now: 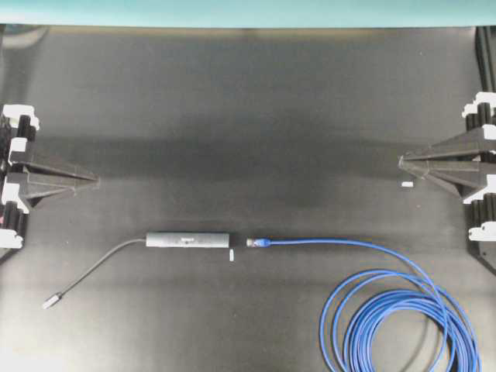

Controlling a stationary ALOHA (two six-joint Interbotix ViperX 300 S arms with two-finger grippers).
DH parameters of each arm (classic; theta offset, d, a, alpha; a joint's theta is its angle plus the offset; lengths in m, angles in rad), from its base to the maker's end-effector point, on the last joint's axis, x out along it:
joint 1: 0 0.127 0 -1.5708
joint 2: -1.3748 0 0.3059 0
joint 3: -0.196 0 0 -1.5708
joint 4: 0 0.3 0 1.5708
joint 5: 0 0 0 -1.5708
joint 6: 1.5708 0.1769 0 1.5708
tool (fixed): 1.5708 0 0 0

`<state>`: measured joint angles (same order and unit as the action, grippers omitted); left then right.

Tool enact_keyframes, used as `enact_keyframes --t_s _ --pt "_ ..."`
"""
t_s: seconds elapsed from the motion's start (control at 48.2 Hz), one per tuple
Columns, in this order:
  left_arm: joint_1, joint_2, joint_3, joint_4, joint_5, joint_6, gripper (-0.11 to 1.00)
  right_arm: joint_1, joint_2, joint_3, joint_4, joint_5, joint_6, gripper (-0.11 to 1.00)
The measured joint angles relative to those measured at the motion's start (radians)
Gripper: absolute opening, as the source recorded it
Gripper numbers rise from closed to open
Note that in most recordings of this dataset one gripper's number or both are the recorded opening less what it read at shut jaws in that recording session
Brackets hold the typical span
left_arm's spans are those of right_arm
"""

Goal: Insert the LAN cable into the hub.
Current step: 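Move both grippers toward the grey hub and blue cable plug, then lower the left gripper around the grey Anker hub and close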

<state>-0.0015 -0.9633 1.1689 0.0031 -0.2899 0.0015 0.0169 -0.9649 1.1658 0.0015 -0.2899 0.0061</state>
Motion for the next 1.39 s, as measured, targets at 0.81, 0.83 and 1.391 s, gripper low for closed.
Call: enact_keyframes --t_s 0.81,0.83,1.391 --pt "-0.084 0.41 0.029 0.038 -0.291 -0.14 0.16 0.035 0.463 -0.156 0.037 0.132 0.061 0.04" --pt "-0.083 0.42 0.028 0.037 -0.295 -0.14 0.2 0.037 0.469 -0.161 0.037 0.133 0.061 0.06" --pt "-0.074 0.776 0.077 0.038 -0.661 -0.14 0.64 0.048 0.563 -0.198 0.04 0.167 0.13 0.8"
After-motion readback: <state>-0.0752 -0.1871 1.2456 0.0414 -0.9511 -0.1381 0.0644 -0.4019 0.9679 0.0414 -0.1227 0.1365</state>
